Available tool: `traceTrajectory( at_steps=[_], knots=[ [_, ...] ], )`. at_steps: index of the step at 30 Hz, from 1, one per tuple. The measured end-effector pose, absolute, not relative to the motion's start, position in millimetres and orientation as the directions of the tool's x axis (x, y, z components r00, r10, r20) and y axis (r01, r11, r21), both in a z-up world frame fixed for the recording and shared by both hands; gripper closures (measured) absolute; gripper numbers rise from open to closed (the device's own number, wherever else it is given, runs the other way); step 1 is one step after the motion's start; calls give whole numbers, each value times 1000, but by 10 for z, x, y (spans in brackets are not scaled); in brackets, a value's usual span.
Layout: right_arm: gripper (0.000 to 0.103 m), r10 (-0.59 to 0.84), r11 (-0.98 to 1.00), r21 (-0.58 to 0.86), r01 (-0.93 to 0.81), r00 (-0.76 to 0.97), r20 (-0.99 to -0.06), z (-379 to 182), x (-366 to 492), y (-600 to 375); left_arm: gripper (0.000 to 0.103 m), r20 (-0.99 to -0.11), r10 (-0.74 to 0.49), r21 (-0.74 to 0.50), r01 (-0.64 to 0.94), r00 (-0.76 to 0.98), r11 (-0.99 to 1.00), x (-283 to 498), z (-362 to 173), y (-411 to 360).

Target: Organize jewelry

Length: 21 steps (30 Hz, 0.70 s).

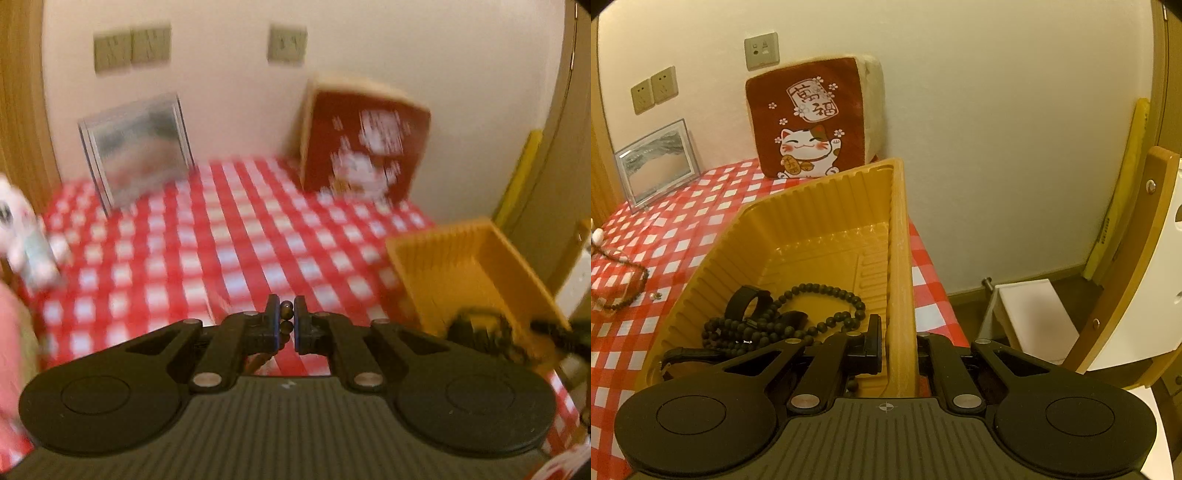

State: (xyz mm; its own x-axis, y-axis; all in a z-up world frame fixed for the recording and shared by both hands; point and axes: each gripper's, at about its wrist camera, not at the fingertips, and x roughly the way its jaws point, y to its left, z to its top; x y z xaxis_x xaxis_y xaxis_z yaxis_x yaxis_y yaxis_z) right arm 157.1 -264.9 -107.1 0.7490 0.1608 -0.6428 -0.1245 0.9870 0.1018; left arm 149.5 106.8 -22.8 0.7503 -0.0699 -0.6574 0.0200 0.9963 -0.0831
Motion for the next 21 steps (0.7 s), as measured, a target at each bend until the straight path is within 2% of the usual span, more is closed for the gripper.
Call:
traceTrajectory(
  at_steps=[4, 8, 11, 12, 13, 17, 21],
  knots=[
    [97, 161, 987, 102, -125, 749, -643, -1072, 1570, -2650, 97, -739, -103, -118, 22, 666, 993, 1348, -677, 864],
    [97, 162, 987, 99, -128, 748, -644, -1076, 1564, -2644, 96, -781, -138, -146, 36, 609, 989, 1177, -973, 678],
    [97, 163, 987, 97, -132, 747, -645, -1077, 1558, -2643, 92, -793, -145, -139, 56, 592, 989, 1063, -1047, 598],
    [97, 164, 986, 96, -133, 746, -646, -1078, 1559, -2643, 84, -794, -139, -132, 55, 591, 990, 1042, -1049, 594],
    [97, 164, 986, 96, -134, 745, -647, -1080, 1558, -2643, 80, -794, -129, -119, 57, 594, 991, 1011, -1049, 589],
    [97, 165, 986, 96, -136, 742, -650, -1083, 1558, -2640, 79, -800, -101, -54, 97, 591, 994, 976, -1042, 559],
    [97, 165, 986, 96, -135, 741, -650, -1084, 1556, -2639, 79, -804, -113, -69, 96, 584, 993, 1016, -1068, 568]
  ],
)
